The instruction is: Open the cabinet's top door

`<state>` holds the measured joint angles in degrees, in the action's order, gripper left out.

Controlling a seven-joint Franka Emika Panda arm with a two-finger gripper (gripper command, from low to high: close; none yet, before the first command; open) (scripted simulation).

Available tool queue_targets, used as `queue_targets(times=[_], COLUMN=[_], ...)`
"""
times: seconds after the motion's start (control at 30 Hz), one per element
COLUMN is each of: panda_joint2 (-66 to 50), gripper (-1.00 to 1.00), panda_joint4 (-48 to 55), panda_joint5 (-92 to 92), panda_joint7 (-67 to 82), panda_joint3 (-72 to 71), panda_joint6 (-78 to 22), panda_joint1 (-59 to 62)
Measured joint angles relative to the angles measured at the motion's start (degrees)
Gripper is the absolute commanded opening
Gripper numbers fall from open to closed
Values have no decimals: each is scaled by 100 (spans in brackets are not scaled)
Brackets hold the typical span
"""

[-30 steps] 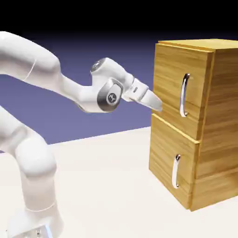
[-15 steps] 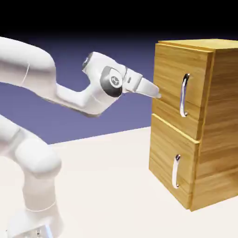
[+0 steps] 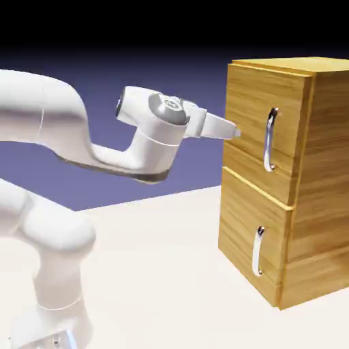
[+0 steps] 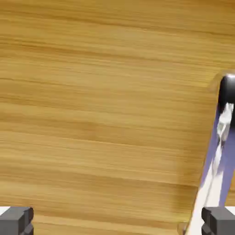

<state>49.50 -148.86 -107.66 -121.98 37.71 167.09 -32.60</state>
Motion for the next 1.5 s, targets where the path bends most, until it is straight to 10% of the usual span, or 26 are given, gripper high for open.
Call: queue_targets(times=[0.93,0.97,1.5], panda_joint2=[539,461,169], gripper=[100,-100,-100], panda_joint4=[1228,1358,-498], panda_joint5=[-5805,-5834,-3774], panda_joint7=[-4291,-4313,-4403], panda_joint3=[2466,2572,-151], panda_joint6=[-546,-587,-2067], panda_joint1=[-2512,-2696,77])
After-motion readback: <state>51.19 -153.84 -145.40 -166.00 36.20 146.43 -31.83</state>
